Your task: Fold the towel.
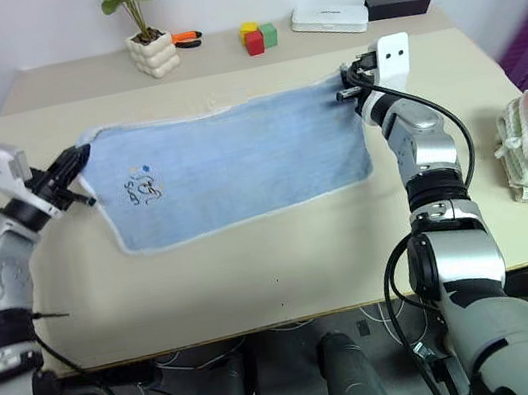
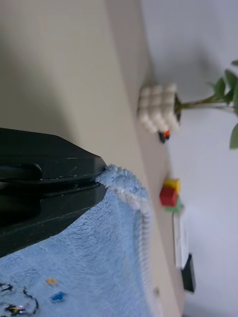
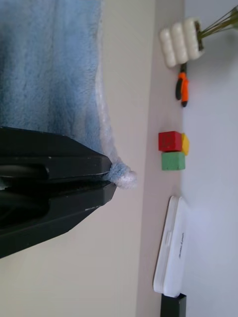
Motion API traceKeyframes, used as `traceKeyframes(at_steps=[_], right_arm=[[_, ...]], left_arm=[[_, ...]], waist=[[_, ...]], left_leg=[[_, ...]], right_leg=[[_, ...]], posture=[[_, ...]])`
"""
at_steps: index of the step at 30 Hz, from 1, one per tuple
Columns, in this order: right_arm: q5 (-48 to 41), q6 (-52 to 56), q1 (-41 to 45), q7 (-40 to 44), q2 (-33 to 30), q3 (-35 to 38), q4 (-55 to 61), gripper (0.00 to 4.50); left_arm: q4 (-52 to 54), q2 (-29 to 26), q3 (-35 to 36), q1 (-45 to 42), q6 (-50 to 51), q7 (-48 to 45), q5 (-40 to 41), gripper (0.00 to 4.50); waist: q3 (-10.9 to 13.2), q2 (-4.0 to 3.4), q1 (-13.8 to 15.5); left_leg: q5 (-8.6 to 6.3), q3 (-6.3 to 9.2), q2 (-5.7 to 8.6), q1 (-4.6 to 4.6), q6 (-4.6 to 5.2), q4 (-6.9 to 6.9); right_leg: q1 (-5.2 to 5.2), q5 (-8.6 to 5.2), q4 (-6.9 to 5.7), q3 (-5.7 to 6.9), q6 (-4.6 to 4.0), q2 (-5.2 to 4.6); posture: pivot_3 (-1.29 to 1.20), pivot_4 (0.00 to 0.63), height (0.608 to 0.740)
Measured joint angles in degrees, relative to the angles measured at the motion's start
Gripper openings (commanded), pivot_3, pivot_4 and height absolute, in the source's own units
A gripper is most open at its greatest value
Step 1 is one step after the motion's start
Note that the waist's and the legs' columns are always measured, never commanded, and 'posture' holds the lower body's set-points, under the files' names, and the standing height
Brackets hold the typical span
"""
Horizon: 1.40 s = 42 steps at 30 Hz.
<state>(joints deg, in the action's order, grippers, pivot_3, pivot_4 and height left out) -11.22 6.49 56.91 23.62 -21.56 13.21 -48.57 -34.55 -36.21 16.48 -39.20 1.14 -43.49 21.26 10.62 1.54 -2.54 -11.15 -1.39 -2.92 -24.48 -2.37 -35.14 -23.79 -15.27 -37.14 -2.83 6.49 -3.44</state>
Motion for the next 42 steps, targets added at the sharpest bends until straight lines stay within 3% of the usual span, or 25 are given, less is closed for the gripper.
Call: traceKeyframes(at_steps=[4, 7, 13, 18, 21, 25, 34, 42], right_arm=[[1.86, -6.02, 9.65, -3.56, 3.07, -1.02, -10.81, 0.03], [3.30, -11.25, 15.58, -7.08, 3.13, -1.18, -16.16, 0.03], [1.64, -19.24, 17.44, -5.80, 0.81, 1.05, -15.69, 0.03], [-2.48, -18.15, 4.28, 5.07, -0.12, 0.99, -1.47, 0.03], [-4.99, -11.53, -9.73, 12.14, -0.97, -1.68, 13.57, 0.03], [-6.71, -2.13, -22.17, 17.57, -3.72, -5.14, 27.60, 0.03], [-17.15, 13.44, -34.67, 30.12, -18.03, -4.41, 54.02, 0.03], [-19.95, 17.18, -44.16, 35.00, -24.63, -0.16, 58.39, 0.03]], left_arm=[[-19.68, 0.85, -1.92, -17.00, -9.44, 2.86, -5.65, 0.00], [-28.81, 1.00, -2.68, -25.74, -15.17, 6.46, -8.81, 0.00], [-30.66, -3.10, -1.65, -31.03, -21.04, 1.55, -9.11, 0.00], [-28.08, -5.55, 0.72, -20.77, -22.71, -8.90, -5.87, 0.00], [-22.00, -5.61, 2.33, -9.77, -22.52, -17.70, -2.06, 0.00], [-11.74, -4.74, 2.73, 2.12, -17.48, -25.12, 2.71, 0.00], [11.15, -5.89, 6.92, 20.68, -6.48, -29.03, 12.04, 0.00], [14.91, -7.54, 12.17, 30.89, -1.87, -30.04, 15.59, 0.00]], waist=[[0.03, 0.03, -0.08], [0.04, 0.03, -0.01], [0.04, 0.02, -0.15], [0.03, -0.01, -0.12], [0.03, -0.02, -0.05], [0.05, -0.04, 0.22], [0.00, 0.01, 0.26], [-0.01, 0.03, 0.43]], left_leg=[[0.01, 0.00, 0.01, -0.11, 0.01, 0.07], [0.01, 0.00, 0.01, -0.60, 0.00, 0.05], [0.02, -0.06, 0.02, -0.96, -0.02, 0.10], [0.04, -0.04, -0.02, -0.82, -0.04, -0.06], [0.04, -0.04, -0.02, -0.83, -0.05, -0.08], [0.06, -0.03, -0.02, -0.89, -0.08, -0.24], [0.04, 0.02, -0.03, -0.72, -0.05, -0.19], [0.04, 0.02, -0.03, -0.66, -0.05, -0.33]], right_leg=[[-0.12, 0.02, 0.06, -0.01, 0.03, 0.02], [-0.60, -0.01, 0.03, 0.00, 0.08, 0.00], [-0.92, 0.03, 0.03, 0.00, 0.13, -0.04], [-0.82, 0.02, -0.10, 0.01, 0.13, 0.00], [-0.78, 0.03, -0.08, 0.01, 0.13, -0.04], [-0.80, 0.04, -0.17, 0.02, 0.14, -0.08], [-0.62, 0.04, -0.08, 0.02, 0.12, -0.08], [-0.57, -0.01, -0.09, 0.02, 0.02, -0.08]], posture=[[0.00, 0.150, 0.740], [0.00, 0.150, 0.740], [0.00, 0.150, 0.740], [0.00, 0.150, 0.740], [0.00, 0.150, 0.740], [0.00, 0.150, 0.740], [0.00, 0.150, 0.740], [0.00, 0.150, 0.740]])
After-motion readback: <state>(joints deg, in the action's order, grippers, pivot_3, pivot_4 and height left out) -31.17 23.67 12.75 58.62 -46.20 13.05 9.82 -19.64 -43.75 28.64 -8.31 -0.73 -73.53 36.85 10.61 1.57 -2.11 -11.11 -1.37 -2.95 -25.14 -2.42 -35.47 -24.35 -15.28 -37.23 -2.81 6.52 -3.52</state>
